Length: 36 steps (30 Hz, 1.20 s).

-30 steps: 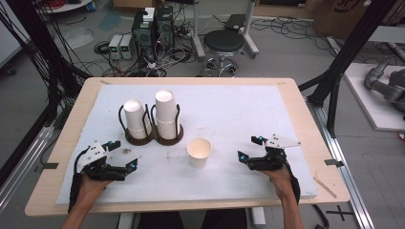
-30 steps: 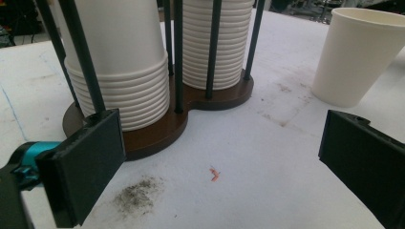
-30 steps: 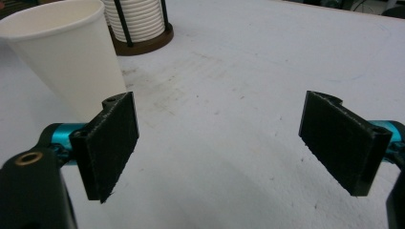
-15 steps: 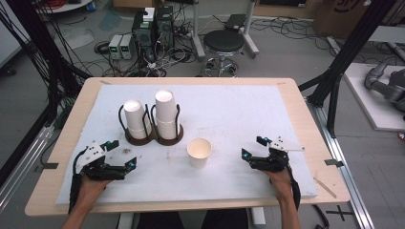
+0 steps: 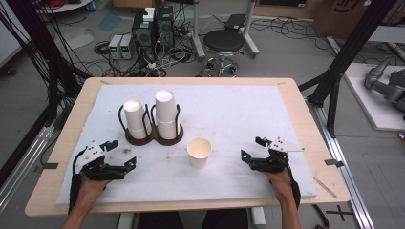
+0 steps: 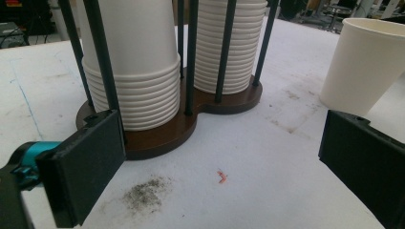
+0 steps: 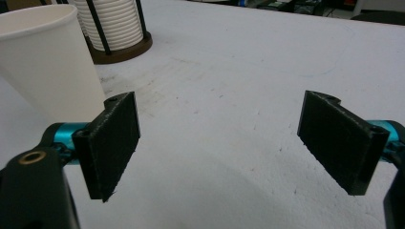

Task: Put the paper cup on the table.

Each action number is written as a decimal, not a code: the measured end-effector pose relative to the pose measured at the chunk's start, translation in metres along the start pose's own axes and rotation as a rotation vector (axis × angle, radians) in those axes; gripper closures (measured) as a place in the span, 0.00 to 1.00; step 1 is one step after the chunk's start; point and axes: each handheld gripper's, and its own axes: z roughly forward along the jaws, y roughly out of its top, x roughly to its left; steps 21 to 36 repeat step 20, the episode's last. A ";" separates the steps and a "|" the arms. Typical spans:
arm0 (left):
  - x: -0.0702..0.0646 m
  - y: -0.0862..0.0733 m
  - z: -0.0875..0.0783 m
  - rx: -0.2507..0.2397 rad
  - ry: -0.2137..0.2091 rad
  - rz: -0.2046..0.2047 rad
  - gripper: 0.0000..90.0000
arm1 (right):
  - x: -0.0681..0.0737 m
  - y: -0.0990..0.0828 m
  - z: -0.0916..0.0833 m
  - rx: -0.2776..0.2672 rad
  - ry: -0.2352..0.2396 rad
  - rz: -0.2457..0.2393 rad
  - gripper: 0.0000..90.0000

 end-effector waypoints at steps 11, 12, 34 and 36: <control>0.000 0.000 0.000 0.003 -0.004 0.003 0.02 | 0.002 -0.001 -0.001 -0.009 -0.008 -0.005 0.16; 0.000 0.000 0.000 0.003 -0.003 0.003 0.02 | 0.002 -0.001 -0.001 -0.009 -0.007 -0.008 0.17; 0.000 0.001 0.001 0.013 -0.006 -0.002 0.02 | 0.002 -0.002 -0.003 -0.023 0.000 -0.015 0.16; 0.000 0.001 0.001 0.013 -0.006 -0.002 0.02 | 0.002 -0.002 -0.003 -0.023 0.000 -0.015 0.16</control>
